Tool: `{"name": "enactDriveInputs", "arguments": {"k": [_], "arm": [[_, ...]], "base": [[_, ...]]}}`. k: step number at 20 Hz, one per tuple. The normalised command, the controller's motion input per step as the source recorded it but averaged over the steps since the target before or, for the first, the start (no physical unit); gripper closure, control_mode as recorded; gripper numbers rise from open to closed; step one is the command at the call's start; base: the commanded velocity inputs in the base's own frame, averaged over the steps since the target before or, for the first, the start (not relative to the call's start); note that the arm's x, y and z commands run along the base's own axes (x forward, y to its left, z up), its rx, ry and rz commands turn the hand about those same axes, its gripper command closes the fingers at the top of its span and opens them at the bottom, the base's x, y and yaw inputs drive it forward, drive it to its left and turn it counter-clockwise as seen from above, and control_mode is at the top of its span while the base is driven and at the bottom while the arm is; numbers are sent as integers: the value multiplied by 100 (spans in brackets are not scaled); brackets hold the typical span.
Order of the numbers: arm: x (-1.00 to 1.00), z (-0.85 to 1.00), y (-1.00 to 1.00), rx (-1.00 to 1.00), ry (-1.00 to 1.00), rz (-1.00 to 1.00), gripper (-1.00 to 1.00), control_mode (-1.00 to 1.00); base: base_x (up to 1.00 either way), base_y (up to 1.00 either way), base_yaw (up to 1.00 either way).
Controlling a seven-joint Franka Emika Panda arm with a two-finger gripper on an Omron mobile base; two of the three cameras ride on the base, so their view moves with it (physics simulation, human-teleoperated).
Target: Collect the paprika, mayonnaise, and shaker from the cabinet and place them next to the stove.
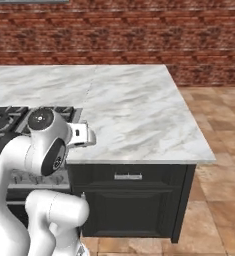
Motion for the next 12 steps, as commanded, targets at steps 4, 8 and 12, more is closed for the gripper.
{"name": "enactDriveInputs", "arguments": {"k": [4,8,12], "arm": [[0,0,0,0,0,0,-100,100],[0,0,0,0,0,0,-100,100],[0,0,0,0,0,0,-100,100]], "base": [[-44,-1,-54],[-14,0,-67],[0,0,-75]]}}
